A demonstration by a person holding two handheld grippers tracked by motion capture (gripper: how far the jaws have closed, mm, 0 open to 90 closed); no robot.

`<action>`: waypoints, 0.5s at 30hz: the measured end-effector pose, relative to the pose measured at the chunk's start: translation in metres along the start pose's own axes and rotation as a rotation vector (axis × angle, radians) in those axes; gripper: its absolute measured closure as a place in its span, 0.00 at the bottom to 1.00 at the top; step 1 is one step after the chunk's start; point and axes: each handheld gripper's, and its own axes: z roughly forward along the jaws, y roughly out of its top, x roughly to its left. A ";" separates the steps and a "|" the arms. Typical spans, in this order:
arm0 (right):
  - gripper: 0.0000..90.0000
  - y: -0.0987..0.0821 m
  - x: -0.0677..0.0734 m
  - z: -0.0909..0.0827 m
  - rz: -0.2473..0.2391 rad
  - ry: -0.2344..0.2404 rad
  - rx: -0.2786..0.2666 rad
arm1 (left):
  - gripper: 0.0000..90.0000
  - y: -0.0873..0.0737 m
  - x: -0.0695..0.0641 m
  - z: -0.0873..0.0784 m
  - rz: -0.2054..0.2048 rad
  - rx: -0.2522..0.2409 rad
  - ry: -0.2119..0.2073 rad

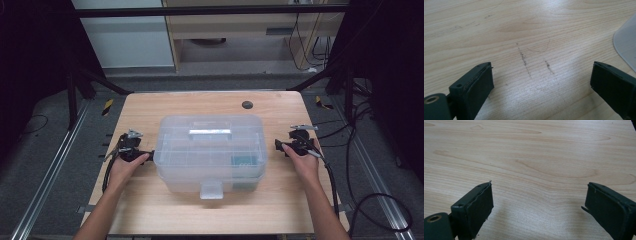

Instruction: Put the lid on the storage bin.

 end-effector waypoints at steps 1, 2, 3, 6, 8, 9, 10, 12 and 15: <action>0.09 0.000 0.000 0.001 0.002 -0.005 -0.002 | 0.04 0.000 0.000 0.001 0.004 -0.001 0.001; 0.09 -0.001 0.000 0.002 0.012 -0.004 0.001 | 0.04 0.000 0.000 0.002 0.001 -0.003 0.008; 0.09 -0.001 -0.001 0.003 0.011 -0.010 0.002 | 0.04 0.000 0.000 0.003 -0.001 -0.005 0.011; 0.09 -0.003 -0.001 0.005 0.011 -0.008 0.014 | 0.04 -0.001 -0.001 0.004 0.005 -0.009 0.014; 0.08 -0.004 0.000 0.007 0.009 -0.018 0.021 | 0.03 -0.002 -0.002 0.006 0.004 -0.012 0.018; 0.08 -0.004 0.001 0.007 0.001 -0.021 0.020 | 0.04 -0.002 -0.002 0.006 0.001 -0.016 0.021; 0.08 -0.005 0.002 0.008 -0.007 -0.027 0.020 | 0.04 -0.002 -0.002 0.006 0.001 -0.021 0.029; 0.07 -0.005 0.003 0.008 -0.007 -0.028 0.017 | 0.04 -0.002 -0.002 0.007 -0.006 -0.027 0.028; 0.06 -0.005 0.003 0.009 -0.011 -0.024 0.015 | 0.03 -0.002 -0.002 0.007 -0.012 -0.026 0.034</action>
